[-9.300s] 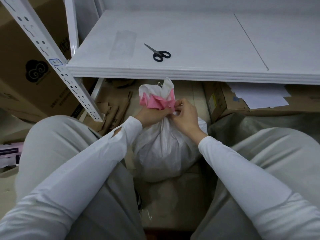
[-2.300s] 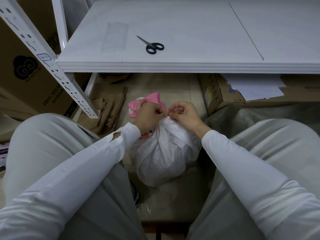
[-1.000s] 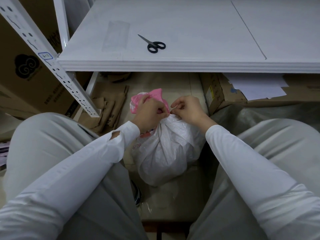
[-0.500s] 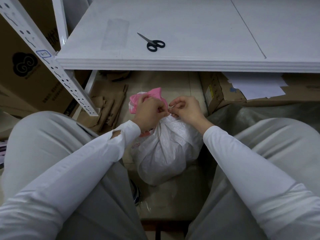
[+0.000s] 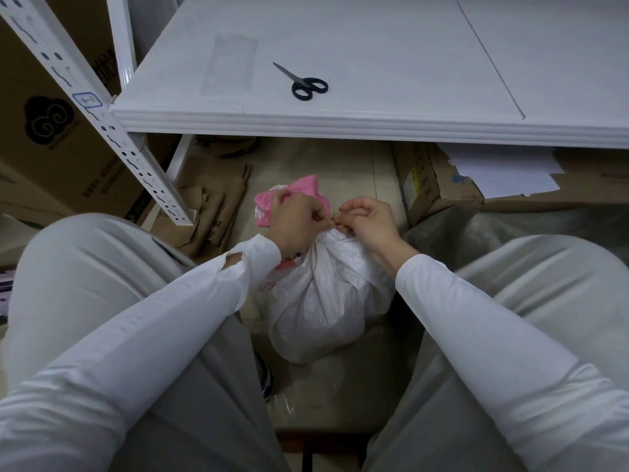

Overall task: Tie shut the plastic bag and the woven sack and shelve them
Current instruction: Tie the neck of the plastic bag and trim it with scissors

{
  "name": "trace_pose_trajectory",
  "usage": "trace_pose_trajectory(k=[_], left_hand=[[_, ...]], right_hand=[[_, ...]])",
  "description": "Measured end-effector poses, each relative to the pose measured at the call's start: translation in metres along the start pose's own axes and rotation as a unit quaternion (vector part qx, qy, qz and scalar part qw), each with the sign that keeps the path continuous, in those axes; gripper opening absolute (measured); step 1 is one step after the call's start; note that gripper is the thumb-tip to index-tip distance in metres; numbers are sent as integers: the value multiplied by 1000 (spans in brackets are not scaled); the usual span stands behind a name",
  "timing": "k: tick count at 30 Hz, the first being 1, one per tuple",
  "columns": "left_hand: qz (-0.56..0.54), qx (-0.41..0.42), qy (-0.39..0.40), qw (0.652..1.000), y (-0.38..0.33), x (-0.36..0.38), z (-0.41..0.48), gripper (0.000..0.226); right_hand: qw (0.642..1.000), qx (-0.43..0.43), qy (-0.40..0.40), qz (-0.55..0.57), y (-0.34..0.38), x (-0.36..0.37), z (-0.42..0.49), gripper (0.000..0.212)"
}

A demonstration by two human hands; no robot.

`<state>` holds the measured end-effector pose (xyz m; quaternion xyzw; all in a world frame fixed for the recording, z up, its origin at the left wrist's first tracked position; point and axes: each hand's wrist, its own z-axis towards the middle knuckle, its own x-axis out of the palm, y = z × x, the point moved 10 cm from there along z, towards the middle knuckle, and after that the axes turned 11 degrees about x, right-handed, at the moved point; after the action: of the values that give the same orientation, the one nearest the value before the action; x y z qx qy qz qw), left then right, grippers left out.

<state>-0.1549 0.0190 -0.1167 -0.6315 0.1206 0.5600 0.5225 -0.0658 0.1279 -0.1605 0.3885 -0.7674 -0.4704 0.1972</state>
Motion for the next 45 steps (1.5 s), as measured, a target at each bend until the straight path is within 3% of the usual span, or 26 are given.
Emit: trace_pose_trajectory(k=[20, 36, 40, 45], left_hand=[[-62, -81, 33, 994, 12, 14, -6, 15], [-176, -107, 7, 979, 16, 22, -16, 20], [-222, -92, 18, 970, 14, 28, -16, 7], [-245, -90, 7, 965, 12, 29, -18, 8]], right_hand=[[977, 134, 45, 162, -20, 7, -8, 20], [980, 127, 71, 133, -19, 10, -6, 17], [983, 115, 74, 124, -18, 9, -7, 17], [984, 110, 81, 116, -18, 10, -8, 15]])
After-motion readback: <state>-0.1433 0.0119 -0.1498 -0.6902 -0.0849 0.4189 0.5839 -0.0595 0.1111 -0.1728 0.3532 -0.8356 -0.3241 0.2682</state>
